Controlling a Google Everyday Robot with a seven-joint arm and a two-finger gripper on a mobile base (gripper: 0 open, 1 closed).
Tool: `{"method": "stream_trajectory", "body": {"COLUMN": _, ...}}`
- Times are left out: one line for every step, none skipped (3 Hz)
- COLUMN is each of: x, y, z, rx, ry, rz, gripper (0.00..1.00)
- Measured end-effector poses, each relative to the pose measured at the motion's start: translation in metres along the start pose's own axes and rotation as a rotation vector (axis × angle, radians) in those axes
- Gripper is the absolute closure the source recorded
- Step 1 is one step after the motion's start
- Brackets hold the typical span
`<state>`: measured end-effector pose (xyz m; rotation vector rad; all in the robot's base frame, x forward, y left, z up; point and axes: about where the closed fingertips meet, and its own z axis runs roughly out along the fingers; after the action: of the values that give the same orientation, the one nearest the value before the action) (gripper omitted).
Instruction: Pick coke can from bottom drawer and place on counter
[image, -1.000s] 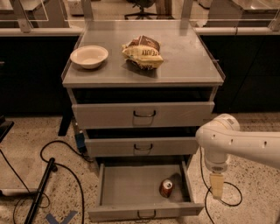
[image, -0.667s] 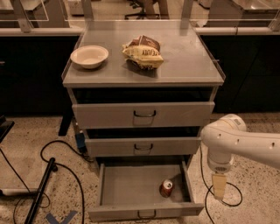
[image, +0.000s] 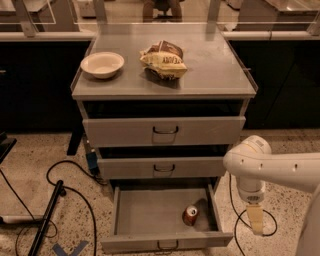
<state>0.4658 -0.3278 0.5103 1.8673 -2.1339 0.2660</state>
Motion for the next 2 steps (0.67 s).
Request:
{"method": "stream_trajectory", "body": {"x": -0.006, "y": -0.003, "z": -0.005, "rx": 0.06, "ry": 0.005, "rz": -0.025, "gripper": 0.0}}
{"method": "stream_trajectory", "body": {"x": -0.001, "y": -0.016, "z": -0.01, "rx": 0.188, "ry": -0.054, "rz": -0.083, "gripper": 0.0}}
